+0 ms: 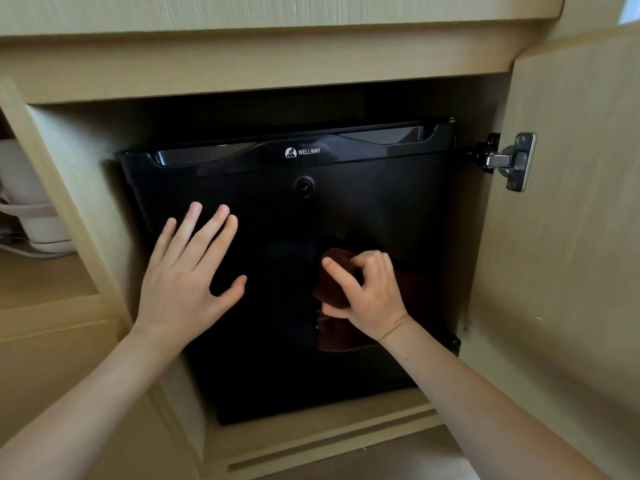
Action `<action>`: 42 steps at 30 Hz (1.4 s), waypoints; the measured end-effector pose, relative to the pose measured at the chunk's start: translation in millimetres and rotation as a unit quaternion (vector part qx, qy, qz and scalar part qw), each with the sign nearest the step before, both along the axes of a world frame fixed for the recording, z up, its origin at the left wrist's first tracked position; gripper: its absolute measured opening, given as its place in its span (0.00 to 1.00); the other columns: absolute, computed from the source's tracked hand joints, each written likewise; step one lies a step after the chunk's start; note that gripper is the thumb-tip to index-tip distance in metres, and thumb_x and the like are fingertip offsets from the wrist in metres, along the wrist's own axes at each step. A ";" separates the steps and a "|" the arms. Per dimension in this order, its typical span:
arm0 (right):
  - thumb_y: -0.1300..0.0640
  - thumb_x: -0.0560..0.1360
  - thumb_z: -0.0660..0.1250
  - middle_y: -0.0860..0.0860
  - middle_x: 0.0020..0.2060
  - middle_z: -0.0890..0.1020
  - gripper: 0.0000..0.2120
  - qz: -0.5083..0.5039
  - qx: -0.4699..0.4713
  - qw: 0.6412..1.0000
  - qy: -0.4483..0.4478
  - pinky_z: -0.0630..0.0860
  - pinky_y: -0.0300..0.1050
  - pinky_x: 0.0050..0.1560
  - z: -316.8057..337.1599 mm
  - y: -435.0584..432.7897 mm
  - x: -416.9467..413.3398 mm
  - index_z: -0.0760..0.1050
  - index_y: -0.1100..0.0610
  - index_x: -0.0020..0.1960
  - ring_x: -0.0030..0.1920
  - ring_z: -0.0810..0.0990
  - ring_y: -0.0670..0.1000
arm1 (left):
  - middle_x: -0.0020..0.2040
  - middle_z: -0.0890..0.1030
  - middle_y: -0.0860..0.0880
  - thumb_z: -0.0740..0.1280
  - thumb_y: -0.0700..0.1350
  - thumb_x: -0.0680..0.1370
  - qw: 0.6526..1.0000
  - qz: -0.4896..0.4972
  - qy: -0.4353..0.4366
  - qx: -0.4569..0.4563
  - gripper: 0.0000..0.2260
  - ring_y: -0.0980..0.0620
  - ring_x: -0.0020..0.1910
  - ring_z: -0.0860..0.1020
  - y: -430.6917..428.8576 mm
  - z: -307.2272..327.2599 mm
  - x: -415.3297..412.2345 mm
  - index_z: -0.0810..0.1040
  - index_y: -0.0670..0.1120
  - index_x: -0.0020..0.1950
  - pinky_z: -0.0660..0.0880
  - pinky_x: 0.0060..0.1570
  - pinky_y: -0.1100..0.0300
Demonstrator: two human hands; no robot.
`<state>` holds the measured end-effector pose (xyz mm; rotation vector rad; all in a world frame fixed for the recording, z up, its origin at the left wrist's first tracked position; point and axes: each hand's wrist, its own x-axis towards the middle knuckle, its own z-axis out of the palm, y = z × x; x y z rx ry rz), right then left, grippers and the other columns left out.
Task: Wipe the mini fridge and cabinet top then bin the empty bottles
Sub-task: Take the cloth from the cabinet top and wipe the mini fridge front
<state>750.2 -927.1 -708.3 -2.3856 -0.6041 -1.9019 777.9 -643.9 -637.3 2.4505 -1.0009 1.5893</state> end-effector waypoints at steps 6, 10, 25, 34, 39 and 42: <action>0.44 0.68 0.73 0.54 0.50 0.66 0.32 -0.030 0.072 0.997 -0.015 0.73 0.51 0.45 -1.0 -27.1 -3.0 0.66 0.52 0.68 0.47 0.69 0.54 | 0.76 0.66 0.45 0.64 0.57 0.76 1.000 -0.009 -0.006 0.012 0.32 0.41 0.78 0.58 -11.5 1.8 1.6 0.66 0.42 0.76 0.56 0.76 0.42; 0.43 0.68 0.70 0.53 0.50 0.65 0.32 -0.037 0.166 0.985 -0.021 0.71 0.47 0.44 2.0 -36.0 -7.8 0.65 0.54 0.67 0.46 0.68 0.53 | 0.76 0.67 0.44 0.64 0.58 0.76 1.000 -0.003 -0.010 0.006 0.33 0.41 0.78 0.58 -18.1 -0.2 0.6 0.66 0.41 0.76 0.54 0.76 0.40; 0.47 0.73 0.69 0.60 0.51 0.70 0.32 -0.009 0.511 0.855 -0.087 0.67 0.30 0.56 -24.9 -7.9 -6.4 0.66 0.64 0.69 0.51 0.68 0.47 | 0.77 0.65 0.46 0.65 0.58 0.75 0.999 -0.031 -0.011 0.029 0.34 0.41 0.79 0.57 -41.4 -11.2 3.3 0.65 0.42 0.77 0.53 0.76 0.40; 0.47 0.73 0.68 0.58 0.53 0.68 0.31 -0.064 0.552 0.831 -0.016 0.77 0.54 0.49 -47.6 14.3 -17.0 0.62 0.60 0.70 0.51 0.67 0.48 | 0.78 0.63 0.47 0.68 0.55 0.73 0.998 -0.017 0.014 0.061 0.36 0.42 0.79 0.56 -34.4 -5.3 -4.1 0.64 0.43 0.77 0.53 0.76 0.42; 0.45 0.71 0.68 0.54 0.52 0.69 0.32 -0.037 0.553 0.828 -0.081 0.69 0.44 0.51 31.4 24.7 1.1 0.68 0.60 0.69 0.49 0.68 0.48 | 0.78 0.62 0.48 0.67 0.55 0.73 0.998 -0.019 0.007 0.061 0.35 0.43 0.79 0.55 -30.9 -9.8 -1.7 0.64 0.44 0.77 0.54 0.76 0.41; 0.46 0.71 0.68 0.59 0.51 0.71 0.32 -0.035 0.514 0.853 -0.088 0.67 0.40 0.53 19.8 24.4 3.2 0.68 0.63 0.68 0.50 0.67 0.47 | 0.78 0.63 0.48 0.67 0.55 0.73 0.998 -0.023 0.008 0.055 0.34 0.43 0.79 0.55 -32.7 -9.9 -0.2 0.65 0.44 0.77 0.53 0.76 0.42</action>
